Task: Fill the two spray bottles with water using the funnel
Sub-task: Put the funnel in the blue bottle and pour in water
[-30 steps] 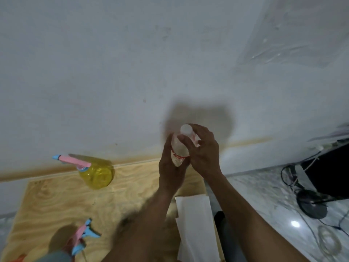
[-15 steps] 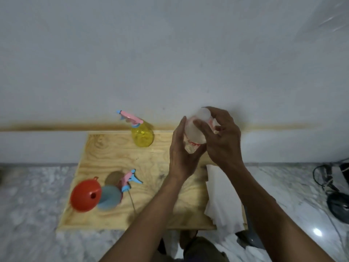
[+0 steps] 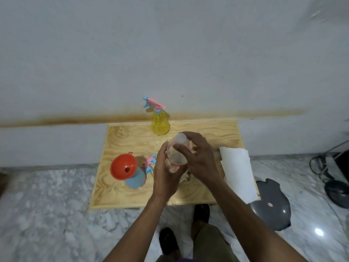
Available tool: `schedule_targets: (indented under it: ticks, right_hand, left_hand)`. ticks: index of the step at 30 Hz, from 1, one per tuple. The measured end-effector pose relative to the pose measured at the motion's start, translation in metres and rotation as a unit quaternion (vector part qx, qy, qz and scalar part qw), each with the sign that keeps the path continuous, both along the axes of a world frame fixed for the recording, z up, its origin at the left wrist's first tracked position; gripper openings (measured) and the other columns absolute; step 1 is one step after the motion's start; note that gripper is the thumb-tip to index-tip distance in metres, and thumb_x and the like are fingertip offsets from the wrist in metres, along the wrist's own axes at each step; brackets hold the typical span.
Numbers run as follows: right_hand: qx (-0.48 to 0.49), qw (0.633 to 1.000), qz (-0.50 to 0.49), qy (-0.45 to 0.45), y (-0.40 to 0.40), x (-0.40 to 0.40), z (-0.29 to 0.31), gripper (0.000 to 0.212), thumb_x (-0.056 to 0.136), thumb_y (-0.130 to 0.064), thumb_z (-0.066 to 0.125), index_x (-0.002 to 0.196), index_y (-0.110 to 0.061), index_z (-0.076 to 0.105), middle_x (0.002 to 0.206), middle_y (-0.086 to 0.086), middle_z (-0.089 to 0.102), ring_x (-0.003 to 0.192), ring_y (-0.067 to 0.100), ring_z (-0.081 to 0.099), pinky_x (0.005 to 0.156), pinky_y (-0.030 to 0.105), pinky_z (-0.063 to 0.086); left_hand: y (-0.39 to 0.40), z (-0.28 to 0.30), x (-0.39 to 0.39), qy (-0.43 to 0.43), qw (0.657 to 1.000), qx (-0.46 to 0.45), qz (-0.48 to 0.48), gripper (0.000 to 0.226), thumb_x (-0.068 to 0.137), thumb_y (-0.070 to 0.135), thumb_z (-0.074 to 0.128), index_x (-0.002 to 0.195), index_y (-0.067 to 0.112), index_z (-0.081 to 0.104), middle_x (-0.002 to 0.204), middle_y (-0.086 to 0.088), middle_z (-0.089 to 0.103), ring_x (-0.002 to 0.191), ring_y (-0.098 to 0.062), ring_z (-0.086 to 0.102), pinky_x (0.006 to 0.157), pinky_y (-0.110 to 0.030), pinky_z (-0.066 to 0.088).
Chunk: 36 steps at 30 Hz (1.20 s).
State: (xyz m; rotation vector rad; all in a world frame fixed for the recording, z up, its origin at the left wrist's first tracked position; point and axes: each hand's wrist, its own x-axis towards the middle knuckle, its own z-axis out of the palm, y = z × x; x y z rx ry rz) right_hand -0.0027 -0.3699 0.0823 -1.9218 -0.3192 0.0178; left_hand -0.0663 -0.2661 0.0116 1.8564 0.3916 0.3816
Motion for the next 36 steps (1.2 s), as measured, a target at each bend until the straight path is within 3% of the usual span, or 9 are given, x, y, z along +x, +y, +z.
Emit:
schedule_targets:
  ticks: [3,9,13,16,20,24,29,32,36]
  right_hand:
    - [-0.008,1.000,-0.010,-0.002,0.005,-0.006,-0.004,0.029,0.082,-0.033,0.079,0.110,-0.029,0.070,0.111,-0.020,0.066,0.107,0.010,0.061,0.088,0.037,0.053]
    - [-0.032,0.999,-0.014,-0.032,0.008,-0.015,-0.005,0.041,0.079,-0.050,0.072,0.114,-0.029,0.070,0.114,-0.014,0.070,0.104,0.009,0.063,0.085,0.043,0.055]
    - [-0.057,0.995,-0.017,-0.077,0.008,-0.012,0.004,0.047,0.080,-0.044,0.077,0.118,-0.020,0.070,0.119,-0.007,0.070,0.106,0.013,0.062,0.085,0.037,0.055]
    - [-0.073,0.991,-0.013,-0.107,0.010,-0.007,0.012,0.039,0.077,-0.042,0.082,0.106,-0.016,0.074,0.106,-0.003,0.072,0.094,0.015,0.061,0.076,0.031,0.050]
    - [-0.123,0.989,0.039,-0.068,0.011,0.001,0.025,0.030,0.078,-0.037,0.083,0.095,-0.014,0.073,0.087,-0.002,0.066,0.073,0.004,0.052,0.068,0.016,0.039]
    - [-0.206,0.971,0.092,-0.083,0.011,0.010,0.038,0.030,0.082,-0.038,0.077,0.093,-0.010,0.071,0.084,0.000,0.061,0.075,0.015,0.051,0.067,0.029,0.036]
    - [-0.279,0.944,0.138,-0.113,0.007,0.015,0.049,0.033,0.089,-0.039,0.070,0.094,-0.007,0.068,0.084,0.005,0.059,0.077,0.022,0.051,0.067,0.035,0.038]
    - [-0.315,0.924,0.172,-0.132,0.003,0.018,0.051,0.029,0.092,-0.035,0.065,0.100,-0.008,0.066,0.088,0.003,0.055,0.082,0.025,0.052,0.070,0.031,0.033]
    - [-0.348,0.897,0.236,-0.137,-0.001,0.025,0.058,0.024,0.093,-0.027,0.062,0.109,-0.009,0.066,0.101,0.008,0.063,0.099,0.031,0.057,0.077,0.031,0.034]
  left_hand:
    - [0.005,0.002,-0.005,-0.010,0.999,0.038,-0.011,0.088,0.078,0.035,0.078,0.151,0.012,0.035,0.151,-0.002,0.048,0.139,-0.016,0.046,0.108,-0.043,0.045]
    - [0.011,0.004,-0.008,-0.017,0.999,0.040,-0.030,0.090,0.078,0.046,0.075,0.151,0.011,0.035,0.149,-0.004,0.050,0.138,-0.022,0.047,0.105,-0.051,0.046]
    - [0.013,0.007,-0.008,-0.017,0.999,0.032,-0.033,0.094,0.077,0.052,0.076,0.151,0.012,0.034,0.151,-0.004,0.048,0.140,-0.021,0.045,0.108,-0.051,0.044]
    - [0.016,0.009,-0.005,-0.012,0.999,0.029,-0.040,0.095,0.076,0.052,0.078,0.151,0.013,0.034,0.151,-0.003,0.047,0.141,-0.021,0.044,0.109,-0.051,0.043]
    - [0.018,0.008,-0.006,0.005,0.999,0.008,-0.035,0.095,0.072,0.045,0.083,0.150,0.017,0.036,0.148,-0.002,0.051,0.137,-0.022,0.048,0.106,-0.053,0.045]
    - [0.018,0.011,-0.007,0.007,0.999,-0.002,-0.036,0.096,0.070,0.051,0.080,0.150,0.020,0.036,0.146,0.002,0.053,0.134,-0.019,0.051,0.104,-0.049,0.047]
    - [0.016,0.013,-0.007,0.002,0.999,-0.010,-0.039,0.093,0.070,0.053,0.080,0.148,0.020,0.040,0.139,0.000,0.059,0.126,-0.018,0.057,0.099,-0.047,0.051]
    - [0.015,0.016,-0.006,0.013,0.999,-0.011,-0.045,0.087,0.071,0.051,0.083,0.144,0.029,0.042,0.134,0.005,0.061,0.122,-0.015,0.059,0.096,-0.047,0.052]
    - [0.012,0.021,-0.008,0.024,0.999,-0.025,-0.032,0.078,0.072,0.043,0.087,0.131,0.061,0.038,0.130,0.018,0.060,0.120,0.000,0.057,0.099,-0.036,0.051]
